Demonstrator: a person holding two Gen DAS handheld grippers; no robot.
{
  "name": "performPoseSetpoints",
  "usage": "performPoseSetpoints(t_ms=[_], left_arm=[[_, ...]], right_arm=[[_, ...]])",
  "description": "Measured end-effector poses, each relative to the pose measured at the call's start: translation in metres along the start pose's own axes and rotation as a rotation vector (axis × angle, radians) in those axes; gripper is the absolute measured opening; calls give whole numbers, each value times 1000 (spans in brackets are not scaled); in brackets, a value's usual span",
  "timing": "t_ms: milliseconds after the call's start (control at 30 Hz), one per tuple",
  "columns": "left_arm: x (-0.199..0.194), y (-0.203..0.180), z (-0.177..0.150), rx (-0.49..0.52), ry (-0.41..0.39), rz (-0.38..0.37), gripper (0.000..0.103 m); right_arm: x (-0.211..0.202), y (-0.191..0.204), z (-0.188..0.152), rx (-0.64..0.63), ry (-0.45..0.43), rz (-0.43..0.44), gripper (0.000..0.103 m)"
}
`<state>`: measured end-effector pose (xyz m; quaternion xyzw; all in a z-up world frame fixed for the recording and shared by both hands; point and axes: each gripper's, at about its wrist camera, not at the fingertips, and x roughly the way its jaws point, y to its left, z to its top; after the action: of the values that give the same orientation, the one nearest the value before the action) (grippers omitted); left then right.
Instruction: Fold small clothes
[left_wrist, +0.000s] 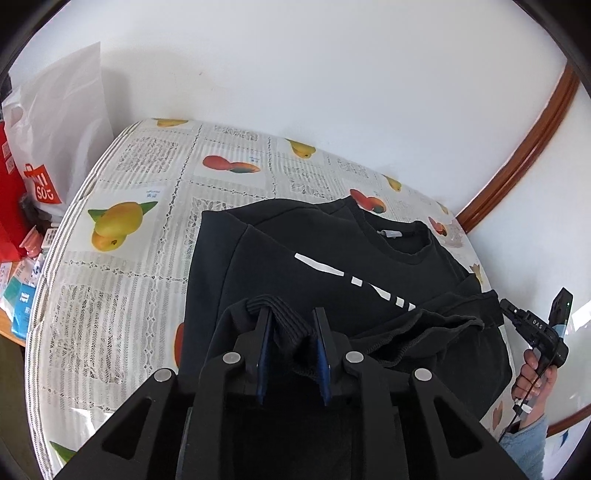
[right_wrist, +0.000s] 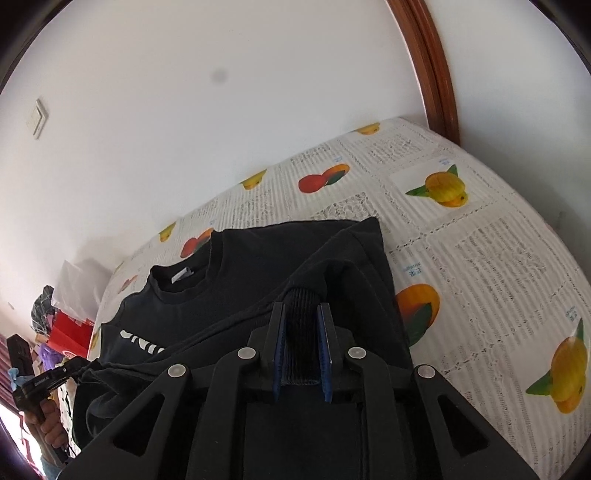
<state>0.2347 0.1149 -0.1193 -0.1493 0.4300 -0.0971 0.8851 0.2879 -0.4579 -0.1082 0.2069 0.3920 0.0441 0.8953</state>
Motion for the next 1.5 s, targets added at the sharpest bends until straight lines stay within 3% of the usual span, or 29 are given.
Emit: performPoseSetpoints(t_ms=[167,300,367,500,667,767,867,967,1033,1100,1200,1333,1500], left_arm=[[-21,-10,-16,102,-23,27,22],[-27,-13,-35,137,3,31,22],[-29,-15,-44,158,4,33,22],[-12,-21,-48,167,54,34,22],[24,-24,-34,155,105,74,22],[41,-25,-16,141,98,75,22],[46,-22,5,120,60,132,22],[46,-19,15,148,38,198,22],[45,-13,17,154,34,211,22],[49,-5,19,153,39,221,25],[60,3,21,152,53,246,31],[70,9,18,137,77,225,31],[68,6,12,161,48,233,28]], right_arm=[[-32,20,-9,-110,-31,4,24],[-32,49,-40,-258,54,30,24],[-21,61,-55,-325,102,-11,24],[5,64,-68,-340,164,-48,24],[35,61,-51,-278,195,-67,24],[40,64,-30,-280,132,-55,24],[52,54,-2,-238,51,-148,24],[59,47,16,-222,60,-146,24],[58,46,20,-252,47,-162,30],[61,45,22,-280,45,-176,56],[71,39,25,-301,64,-189,58],[96,28,24,-278,149,-176,58],[106,40,21,-338,164,-161,57]])
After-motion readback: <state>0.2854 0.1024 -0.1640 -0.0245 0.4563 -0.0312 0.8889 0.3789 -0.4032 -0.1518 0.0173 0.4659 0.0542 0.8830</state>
